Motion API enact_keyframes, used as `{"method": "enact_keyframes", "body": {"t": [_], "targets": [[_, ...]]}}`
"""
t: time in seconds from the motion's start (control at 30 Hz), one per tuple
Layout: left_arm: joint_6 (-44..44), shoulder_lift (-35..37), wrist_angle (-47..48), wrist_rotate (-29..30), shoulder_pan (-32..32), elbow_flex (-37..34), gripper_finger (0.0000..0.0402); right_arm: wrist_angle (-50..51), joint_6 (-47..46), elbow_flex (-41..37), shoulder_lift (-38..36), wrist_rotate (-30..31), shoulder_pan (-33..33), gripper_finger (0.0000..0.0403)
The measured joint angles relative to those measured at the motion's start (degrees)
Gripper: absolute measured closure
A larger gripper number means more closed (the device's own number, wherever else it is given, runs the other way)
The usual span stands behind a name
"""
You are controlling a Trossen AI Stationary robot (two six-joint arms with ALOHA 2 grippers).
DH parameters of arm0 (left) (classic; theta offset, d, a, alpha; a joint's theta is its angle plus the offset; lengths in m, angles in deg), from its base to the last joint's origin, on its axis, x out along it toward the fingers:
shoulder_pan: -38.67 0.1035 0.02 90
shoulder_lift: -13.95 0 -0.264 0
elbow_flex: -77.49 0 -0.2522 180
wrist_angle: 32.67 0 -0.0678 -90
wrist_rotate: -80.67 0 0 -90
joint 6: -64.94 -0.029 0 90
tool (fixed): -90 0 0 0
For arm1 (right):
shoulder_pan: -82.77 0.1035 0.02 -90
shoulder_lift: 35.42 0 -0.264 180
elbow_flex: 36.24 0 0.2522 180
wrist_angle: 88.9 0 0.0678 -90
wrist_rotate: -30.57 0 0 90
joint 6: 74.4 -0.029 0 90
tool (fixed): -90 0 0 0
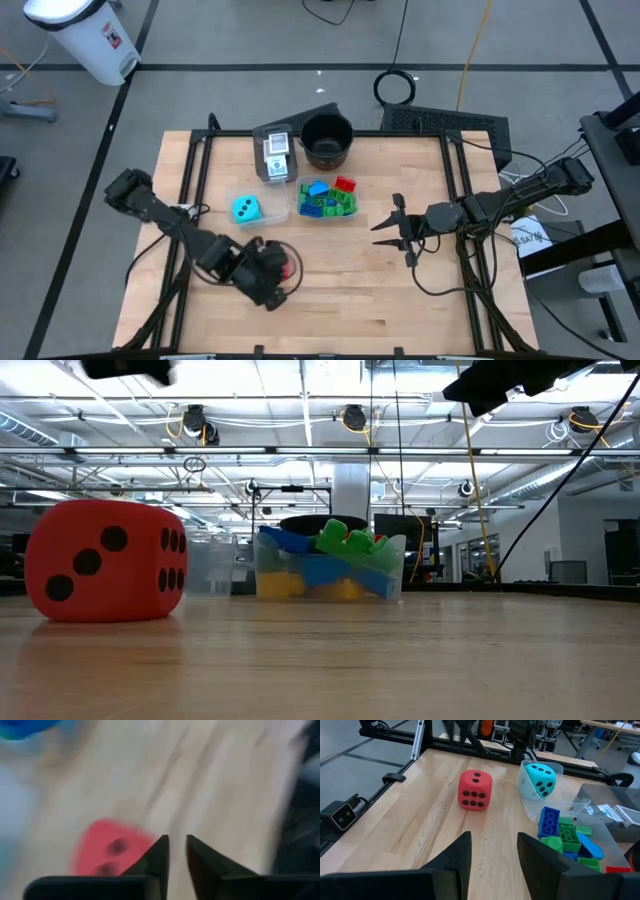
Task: Pick & Place Toys
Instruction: Put the red dice into the left transparent bin
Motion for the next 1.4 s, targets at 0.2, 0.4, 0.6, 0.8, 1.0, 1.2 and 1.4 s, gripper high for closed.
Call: {"method": "enact_keyframes", "body": {"t": [0.2, 0.4, 0.6, 0.8, 1.0, 1.2, 1.4], "targets": [[4.39, -1.74, -14.12, -4.18, 1.49, 0.13, 0.0201, 0.00, -0.02, 0.00, 0.00, 0.00, 0.00, 0.0273], [-3.20, -4.87, -28.57, -4.61, 1.82, 0.15, 0.0076, 0.09, -0.53, 0.00, -0.02, -0.11, 0.00, 0.0273], [-2.61, -6.82, -25.94, -14.80, 2.53, 0.68, 0.0017, 0.04, -0.46, 0.02, 0.00, -0.15, 0.00, 0.0273], [0.06, -7.67, 5.11, -7.16, 0.93, 7.52, 0.0014, 0.02, 0.07, 0.02, 0.00, -0.09, 0.00, 0.0273], [-0.03, -10.86, 15.25, -0.24, -0.75, 7.62, 0.0014, 0.02, 0.03, 0.02, -0.02, -0.04, 0.00, 0.0273], [-8.81, -18.27, 17.95, 0.23, -1.23, 7.54, 0.0014, 0.16, -0.18, 0.02, 0.00, -0.07, 0.00, 0.0273], [-10.08, -24.23, 21.48, 5.72, -0.57, 7.70, 0.0014, 0.04, -0.20, 0.02, 0.00, -0.07, 0.00, 0.0273]]}}
